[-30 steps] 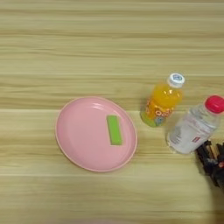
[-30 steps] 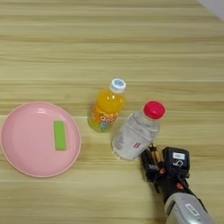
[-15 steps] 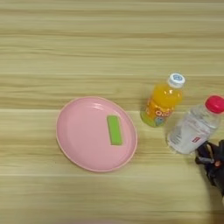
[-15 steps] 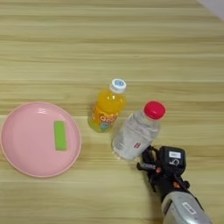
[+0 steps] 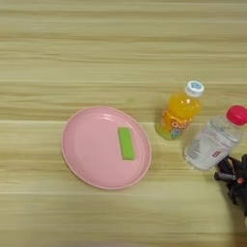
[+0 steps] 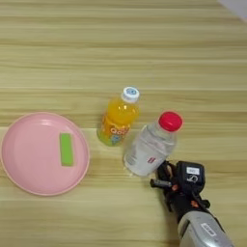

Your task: Move the objects on the table

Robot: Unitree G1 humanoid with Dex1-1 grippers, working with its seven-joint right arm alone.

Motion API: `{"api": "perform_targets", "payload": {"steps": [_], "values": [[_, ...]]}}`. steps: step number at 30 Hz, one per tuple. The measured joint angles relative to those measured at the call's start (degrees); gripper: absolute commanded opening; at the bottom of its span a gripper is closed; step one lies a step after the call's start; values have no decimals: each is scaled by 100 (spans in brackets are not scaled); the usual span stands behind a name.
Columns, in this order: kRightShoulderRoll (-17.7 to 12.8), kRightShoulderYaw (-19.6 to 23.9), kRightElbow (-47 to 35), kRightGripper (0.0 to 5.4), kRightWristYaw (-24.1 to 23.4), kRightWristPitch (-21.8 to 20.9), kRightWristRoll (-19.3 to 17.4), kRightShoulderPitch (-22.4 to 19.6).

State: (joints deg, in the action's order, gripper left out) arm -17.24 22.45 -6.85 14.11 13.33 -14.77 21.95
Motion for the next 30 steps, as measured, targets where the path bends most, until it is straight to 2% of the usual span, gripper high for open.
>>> {"api": "perform_targets", "payload": {"steps": [13, 30], "values": [[21, 96, -6, 89, -121, 9, -1, 21], [191, 327, -469, 89, -266, 263, -2, 316]]}}
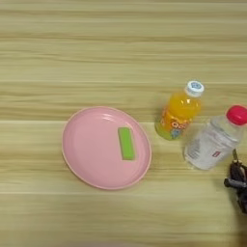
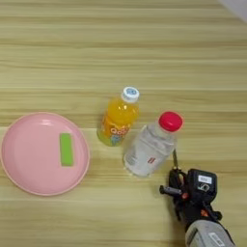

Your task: Move the objects on the table

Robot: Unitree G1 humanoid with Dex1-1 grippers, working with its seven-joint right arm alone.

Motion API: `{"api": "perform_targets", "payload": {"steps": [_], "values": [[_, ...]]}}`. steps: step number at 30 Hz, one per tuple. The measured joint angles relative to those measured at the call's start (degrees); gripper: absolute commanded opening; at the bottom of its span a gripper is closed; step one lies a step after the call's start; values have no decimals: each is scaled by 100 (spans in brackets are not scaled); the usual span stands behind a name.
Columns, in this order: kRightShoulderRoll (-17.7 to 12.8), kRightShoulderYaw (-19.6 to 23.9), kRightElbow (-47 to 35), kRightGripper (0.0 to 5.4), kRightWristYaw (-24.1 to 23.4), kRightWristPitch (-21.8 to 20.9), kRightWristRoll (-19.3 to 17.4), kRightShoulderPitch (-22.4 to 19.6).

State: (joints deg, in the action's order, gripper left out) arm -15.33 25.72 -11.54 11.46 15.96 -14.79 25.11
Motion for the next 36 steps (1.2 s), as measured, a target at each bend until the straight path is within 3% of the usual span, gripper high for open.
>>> {"api": "perform_targets", "payload": {"steps": [15, 36], "values": [[172, 208, -834, 89, -78, 377, -32, 220], [189, 593, -2047, 89, -34, 708, -292, 247]]}}
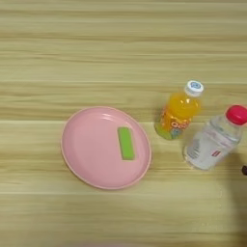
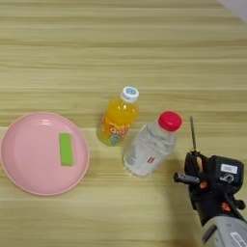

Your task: Move the objects on the table

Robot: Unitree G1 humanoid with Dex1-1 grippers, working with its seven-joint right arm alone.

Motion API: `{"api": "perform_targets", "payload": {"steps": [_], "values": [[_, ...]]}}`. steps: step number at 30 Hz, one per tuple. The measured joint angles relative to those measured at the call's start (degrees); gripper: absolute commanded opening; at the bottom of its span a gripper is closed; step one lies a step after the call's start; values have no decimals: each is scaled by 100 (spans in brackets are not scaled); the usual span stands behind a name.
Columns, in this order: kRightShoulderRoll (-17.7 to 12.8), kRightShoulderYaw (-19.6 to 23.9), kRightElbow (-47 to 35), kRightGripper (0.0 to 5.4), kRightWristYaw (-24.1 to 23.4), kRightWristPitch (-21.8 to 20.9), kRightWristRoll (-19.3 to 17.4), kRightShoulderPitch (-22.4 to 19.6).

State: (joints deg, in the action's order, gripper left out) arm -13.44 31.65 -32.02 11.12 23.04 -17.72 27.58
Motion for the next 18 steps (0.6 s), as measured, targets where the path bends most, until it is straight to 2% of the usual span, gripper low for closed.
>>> {"api": "perform_targets", "payload": {"steps": [18], "values": [[-5, 511, -998, 89, 72, 191, -423, 76]]}}
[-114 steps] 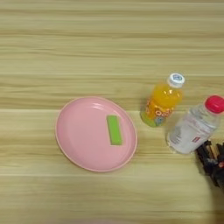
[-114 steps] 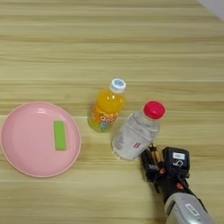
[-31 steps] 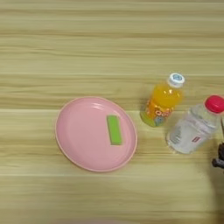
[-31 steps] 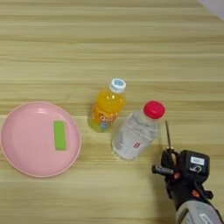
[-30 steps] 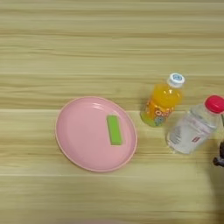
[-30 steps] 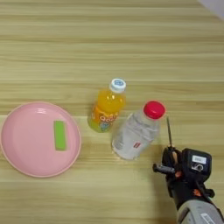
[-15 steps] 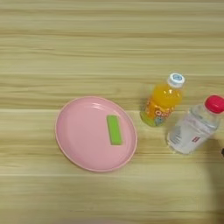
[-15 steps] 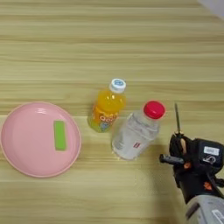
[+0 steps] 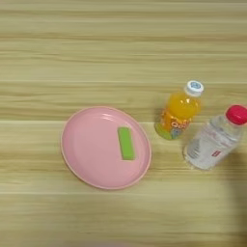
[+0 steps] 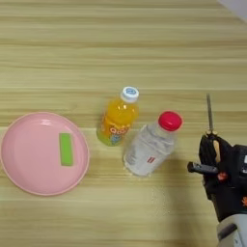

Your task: Move the objects on the table

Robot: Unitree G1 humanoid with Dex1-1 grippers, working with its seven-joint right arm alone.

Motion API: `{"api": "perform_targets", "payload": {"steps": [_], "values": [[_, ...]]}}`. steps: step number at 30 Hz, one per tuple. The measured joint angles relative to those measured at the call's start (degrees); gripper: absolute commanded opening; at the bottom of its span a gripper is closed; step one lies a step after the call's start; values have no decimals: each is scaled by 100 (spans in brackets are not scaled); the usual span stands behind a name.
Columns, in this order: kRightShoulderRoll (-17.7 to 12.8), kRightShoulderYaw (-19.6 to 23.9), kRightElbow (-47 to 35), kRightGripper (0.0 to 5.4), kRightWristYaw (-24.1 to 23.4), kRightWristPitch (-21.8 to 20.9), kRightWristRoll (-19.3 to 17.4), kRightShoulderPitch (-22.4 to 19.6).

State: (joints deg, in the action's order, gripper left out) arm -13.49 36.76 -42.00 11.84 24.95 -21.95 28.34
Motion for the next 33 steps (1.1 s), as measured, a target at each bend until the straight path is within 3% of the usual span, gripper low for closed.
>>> {"api": "perform_targets", "payload": {"steps": [23, 33], "values": [[-10, 178, -1343, 89, 136, 208, -864, 174], [-21, -268, -1591, 89, 222, 73, -1000, 366]]}}
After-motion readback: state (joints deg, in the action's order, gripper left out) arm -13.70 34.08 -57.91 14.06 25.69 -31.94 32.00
